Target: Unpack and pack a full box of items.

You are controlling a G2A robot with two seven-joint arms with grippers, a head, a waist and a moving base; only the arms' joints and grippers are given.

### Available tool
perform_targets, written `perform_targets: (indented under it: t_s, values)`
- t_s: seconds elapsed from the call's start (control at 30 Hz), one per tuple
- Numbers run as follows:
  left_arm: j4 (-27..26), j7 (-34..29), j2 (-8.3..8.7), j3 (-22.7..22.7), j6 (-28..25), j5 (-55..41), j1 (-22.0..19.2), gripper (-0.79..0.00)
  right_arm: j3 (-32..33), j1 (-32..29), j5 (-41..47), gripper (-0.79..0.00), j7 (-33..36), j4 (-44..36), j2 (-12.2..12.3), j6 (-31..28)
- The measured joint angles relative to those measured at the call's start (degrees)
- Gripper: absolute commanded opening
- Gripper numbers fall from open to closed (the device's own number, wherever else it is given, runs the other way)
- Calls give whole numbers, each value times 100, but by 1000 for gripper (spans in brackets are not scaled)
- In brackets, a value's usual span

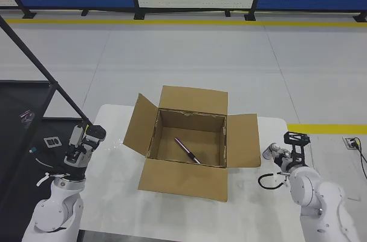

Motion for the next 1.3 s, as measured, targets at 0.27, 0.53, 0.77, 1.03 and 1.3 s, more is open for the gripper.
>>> perform_targets:
  t_s: [0.27, 0.53, 0.77, 1.03, 1.3]
  values:
    - [0, 0, 0, 0, 0, 0, 0, 0, -1273, 865, -1521, -785, 781, -1186, -118, 537]
    - [0, 0, 0, 0, 0, 0, 0, 0, -3292, 2920, -952, -785, 860, 749, -536, -322]
    - [0, 0, 0, 0, 0, 0, 0, 0, -4637, 4328, 568, -785, 511, 3400, -1150, -1163]
    - [0, 0, 0, 0, 0, 0, 0, 0, -5462, 4907, 1416, -785, -226, 5797, -1875, -1114]
    - [0, 0, 0, 0, 0, 0, 0, 0, -5536, 5118, 1995, -431, -978, 7138, -2283, -1298]
